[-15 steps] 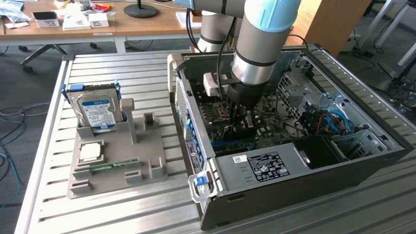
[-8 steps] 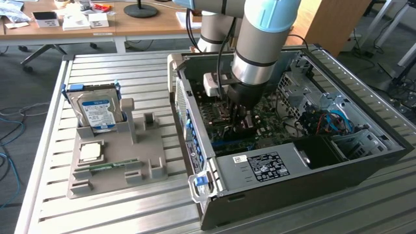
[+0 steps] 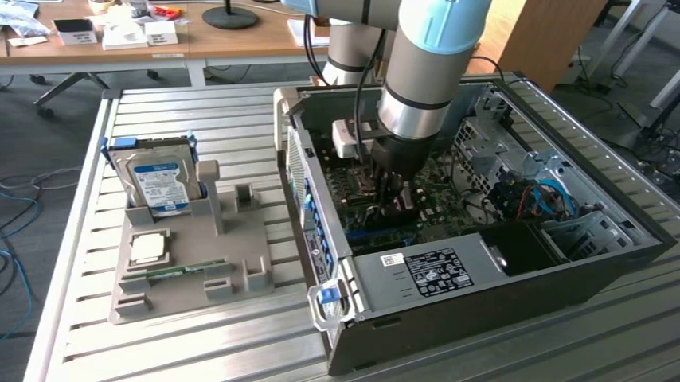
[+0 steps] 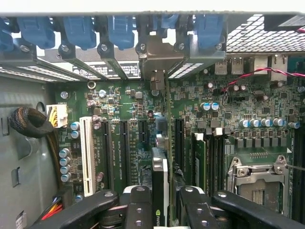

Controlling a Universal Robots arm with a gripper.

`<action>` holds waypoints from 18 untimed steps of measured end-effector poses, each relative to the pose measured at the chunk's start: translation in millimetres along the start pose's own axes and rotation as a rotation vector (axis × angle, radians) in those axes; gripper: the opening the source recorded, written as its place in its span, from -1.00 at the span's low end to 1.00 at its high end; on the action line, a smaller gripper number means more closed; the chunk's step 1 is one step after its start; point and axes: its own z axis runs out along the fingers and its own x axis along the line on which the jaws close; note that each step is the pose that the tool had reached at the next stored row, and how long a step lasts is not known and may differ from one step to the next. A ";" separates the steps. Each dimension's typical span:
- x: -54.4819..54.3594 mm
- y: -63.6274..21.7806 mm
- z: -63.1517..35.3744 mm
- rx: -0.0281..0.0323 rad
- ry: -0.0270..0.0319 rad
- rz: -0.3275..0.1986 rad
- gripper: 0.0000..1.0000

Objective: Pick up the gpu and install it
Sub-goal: 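Insert the gpu into the slot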

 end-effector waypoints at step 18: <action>0.2 1.5 1.5 -0.0002 0.0001 0.000 -0.47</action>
